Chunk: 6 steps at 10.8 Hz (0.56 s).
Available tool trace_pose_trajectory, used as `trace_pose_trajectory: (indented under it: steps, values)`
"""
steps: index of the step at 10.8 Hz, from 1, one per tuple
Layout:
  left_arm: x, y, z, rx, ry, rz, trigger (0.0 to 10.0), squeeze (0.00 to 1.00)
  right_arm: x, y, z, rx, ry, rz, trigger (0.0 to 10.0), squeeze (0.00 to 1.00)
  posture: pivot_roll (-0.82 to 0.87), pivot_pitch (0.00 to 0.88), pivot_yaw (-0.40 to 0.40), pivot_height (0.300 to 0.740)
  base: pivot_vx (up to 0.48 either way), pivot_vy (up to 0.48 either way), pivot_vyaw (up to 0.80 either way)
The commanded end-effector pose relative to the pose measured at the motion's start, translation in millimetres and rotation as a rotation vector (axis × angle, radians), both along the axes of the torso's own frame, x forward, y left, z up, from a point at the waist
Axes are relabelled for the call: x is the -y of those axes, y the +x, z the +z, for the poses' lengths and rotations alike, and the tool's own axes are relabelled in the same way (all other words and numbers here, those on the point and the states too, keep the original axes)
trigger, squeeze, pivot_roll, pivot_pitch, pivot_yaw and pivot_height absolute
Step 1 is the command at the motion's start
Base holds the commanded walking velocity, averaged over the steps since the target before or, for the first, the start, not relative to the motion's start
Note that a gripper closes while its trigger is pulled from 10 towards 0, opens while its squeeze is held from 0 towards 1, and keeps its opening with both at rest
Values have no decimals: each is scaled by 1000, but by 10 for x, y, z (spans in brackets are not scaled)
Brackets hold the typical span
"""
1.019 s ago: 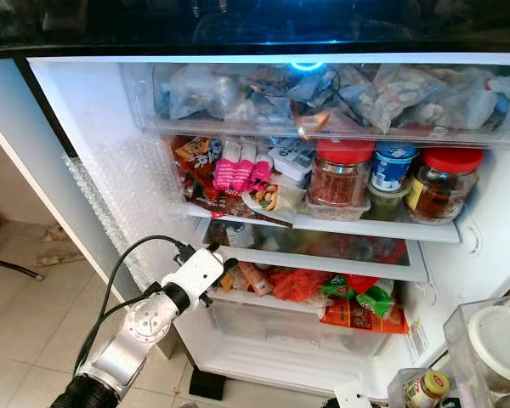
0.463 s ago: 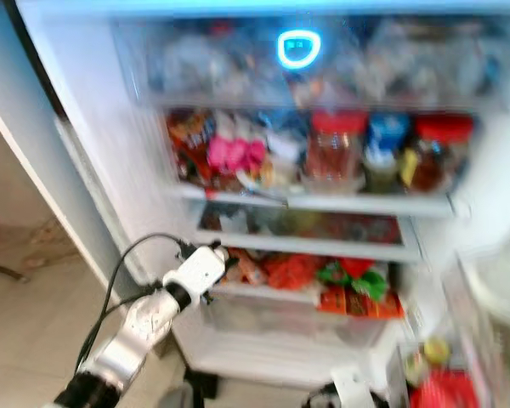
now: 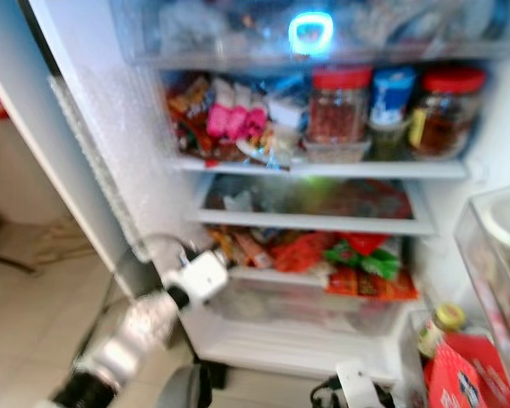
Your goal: Restocking fridge
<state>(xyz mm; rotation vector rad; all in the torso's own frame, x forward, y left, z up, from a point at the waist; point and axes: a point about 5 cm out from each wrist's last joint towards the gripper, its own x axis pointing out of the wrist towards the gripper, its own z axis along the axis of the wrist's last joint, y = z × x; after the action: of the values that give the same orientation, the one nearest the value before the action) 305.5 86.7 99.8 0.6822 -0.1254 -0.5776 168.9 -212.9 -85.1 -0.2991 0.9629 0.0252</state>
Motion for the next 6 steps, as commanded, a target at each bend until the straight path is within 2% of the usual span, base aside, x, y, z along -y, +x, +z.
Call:
trace_pose_trajectory:
  steps: [1, 3, 5, 6]
  values:
    - [5, 23, 83, 40, 18, -9, 10000, 0, -50, -321, -149, -133, 17, -4, 10000, 0, 33, 0, 40, 591, 0, 0, 0]
    - [34, 41, 217, 150, 99, -39, 10000, 0, -54, -313, -145, -120, 27, -20, 10000, 0, 30, 0, 42, 591, 0, 0, 0]
    - [36, 65, 258, 195, 165, -52, 10000, 0, -60, -305, -142, -109, 35, -25, 10000, 0, 28, 0, 42, 591, 0, 0, 0]
    - [34, 75, 330, 255, 208, -61, 10000, 0, -60, -301, -140, -107, 32, -18, 10000, 0, 27, 0, 43, 591, 0, 0, 0]
